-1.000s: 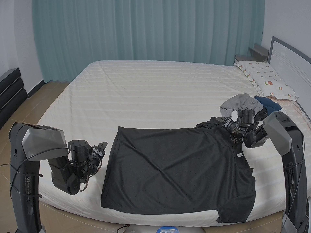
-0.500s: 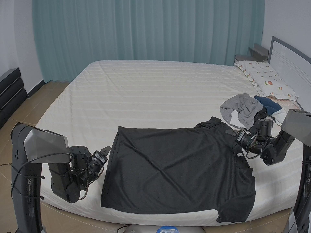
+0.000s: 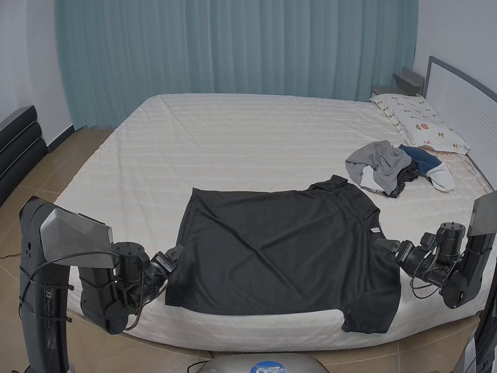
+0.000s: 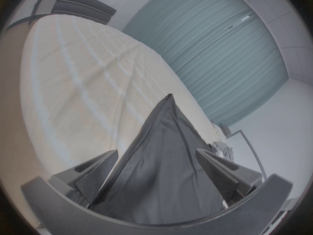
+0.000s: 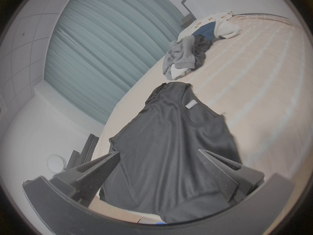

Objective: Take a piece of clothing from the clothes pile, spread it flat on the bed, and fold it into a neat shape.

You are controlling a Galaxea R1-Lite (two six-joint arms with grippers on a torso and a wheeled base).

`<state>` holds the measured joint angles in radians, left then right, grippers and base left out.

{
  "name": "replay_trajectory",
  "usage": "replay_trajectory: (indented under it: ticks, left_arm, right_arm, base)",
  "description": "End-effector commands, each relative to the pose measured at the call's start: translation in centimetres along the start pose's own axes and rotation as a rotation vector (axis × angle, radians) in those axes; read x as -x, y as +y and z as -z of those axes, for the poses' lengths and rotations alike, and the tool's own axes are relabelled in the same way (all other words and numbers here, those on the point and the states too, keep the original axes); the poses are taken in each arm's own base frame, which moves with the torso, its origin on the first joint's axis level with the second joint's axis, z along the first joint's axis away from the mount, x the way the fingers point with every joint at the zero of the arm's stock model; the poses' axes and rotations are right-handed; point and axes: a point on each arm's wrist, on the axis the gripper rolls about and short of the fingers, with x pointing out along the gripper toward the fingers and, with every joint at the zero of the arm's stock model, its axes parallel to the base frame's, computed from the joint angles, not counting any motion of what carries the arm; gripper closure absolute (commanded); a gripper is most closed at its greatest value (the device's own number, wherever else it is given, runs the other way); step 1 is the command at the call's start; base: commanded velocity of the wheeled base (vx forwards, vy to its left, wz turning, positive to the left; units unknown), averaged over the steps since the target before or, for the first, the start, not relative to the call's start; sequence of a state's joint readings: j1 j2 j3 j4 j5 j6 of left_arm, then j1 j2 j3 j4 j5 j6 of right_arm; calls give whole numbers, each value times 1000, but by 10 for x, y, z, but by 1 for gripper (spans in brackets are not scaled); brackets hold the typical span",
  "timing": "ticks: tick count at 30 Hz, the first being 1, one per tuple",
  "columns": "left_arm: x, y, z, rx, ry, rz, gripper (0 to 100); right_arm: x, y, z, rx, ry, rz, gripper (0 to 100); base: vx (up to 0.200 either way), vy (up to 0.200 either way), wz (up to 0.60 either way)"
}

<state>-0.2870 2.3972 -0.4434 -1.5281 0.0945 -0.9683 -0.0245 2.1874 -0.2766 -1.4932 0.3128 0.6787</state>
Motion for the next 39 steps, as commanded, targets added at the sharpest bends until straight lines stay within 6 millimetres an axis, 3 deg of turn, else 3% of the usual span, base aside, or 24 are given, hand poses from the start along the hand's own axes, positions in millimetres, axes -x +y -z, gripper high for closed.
replay_trajectory:
  ticks: [1,13,17,39]
  left_arm:
    - [9,5,5,-37,46,-19,0]
    - [17,16,17,-124,132,-59,0]
    - [13,18,28,-165,161,-77,0]
    - [-13,12,31,-235,146,-105,0]
  right_arm:
    - [17,-15,7,-38,29,43,0]
    - [15,-34,16,-71,85,63,0]
    - [15,-34,17,-72,89,65,0]
    - [14,-36,19,-76,101,71,0]
  base:
    - [0,0,0]
    - [0,0,0]
    - [0,0,0]
    - [0,0,0]
